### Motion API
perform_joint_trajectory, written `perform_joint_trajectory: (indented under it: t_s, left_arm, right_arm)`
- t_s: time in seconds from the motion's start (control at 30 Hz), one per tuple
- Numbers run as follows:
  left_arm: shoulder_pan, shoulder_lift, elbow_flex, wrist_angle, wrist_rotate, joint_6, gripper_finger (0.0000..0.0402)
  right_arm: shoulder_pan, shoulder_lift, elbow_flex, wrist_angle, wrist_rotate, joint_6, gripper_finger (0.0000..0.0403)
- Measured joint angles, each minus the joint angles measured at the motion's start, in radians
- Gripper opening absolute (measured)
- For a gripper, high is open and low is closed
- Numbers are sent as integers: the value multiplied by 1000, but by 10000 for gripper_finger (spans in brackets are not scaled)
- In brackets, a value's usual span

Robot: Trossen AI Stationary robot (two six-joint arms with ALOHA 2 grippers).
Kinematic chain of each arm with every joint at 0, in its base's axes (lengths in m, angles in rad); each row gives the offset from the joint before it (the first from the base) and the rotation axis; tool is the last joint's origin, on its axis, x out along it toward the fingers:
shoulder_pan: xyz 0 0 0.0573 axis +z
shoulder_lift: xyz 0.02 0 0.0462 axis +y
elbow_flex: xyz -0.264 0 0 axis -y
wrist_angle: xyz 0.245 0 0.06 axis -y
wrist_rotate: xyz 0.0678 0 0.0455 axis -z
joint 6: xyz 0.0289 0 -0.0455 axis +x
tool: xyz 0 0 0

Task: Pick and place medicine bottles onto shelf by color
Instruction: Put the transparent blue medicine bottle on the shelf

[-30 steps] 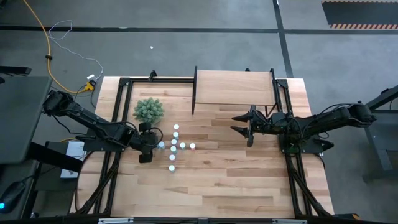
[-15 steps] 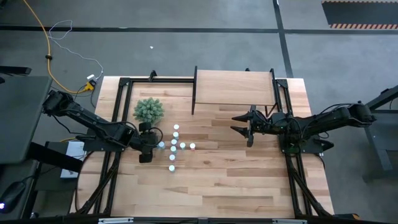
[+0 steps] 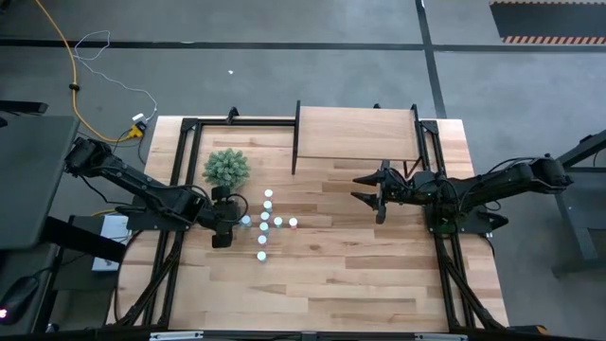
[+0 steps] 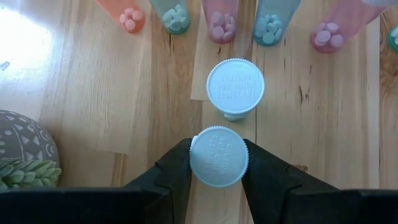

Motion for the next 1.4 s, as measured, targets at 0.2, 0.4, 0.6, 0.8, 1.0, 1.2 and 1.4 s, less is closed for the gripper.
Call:
perform_joint_trajectory:
  t_s: [0.2,0.4,0.6,0.8,1.0,1.2,1.4]
  left_arm:
    - [0,0,8,-10,-16,0,113]
    - [0,0,67,-18,-16,0,113]
    - [0,0,165,-78,-51,37,113]
    - [-1,0,282,-193,-241,1,113]
    - [51,9,406,-138,-360,120,113]
    - [198,71,602,-85,-251,314,113]
    - [416,248,904,-128,-62,491,113]
  right_arm:
    - [0,0,0,0,0,0,188]
    - [0,0,0,0,0,0,188]
    - [0,0,0,0,0,0,188]
    - [0,0,0,0,0,-1,188]
    - [0,0,0,1,0,-3,188]
    - [0,0,0,15,0,-3,188]
    - [0,0,0,16,0,-4,188]
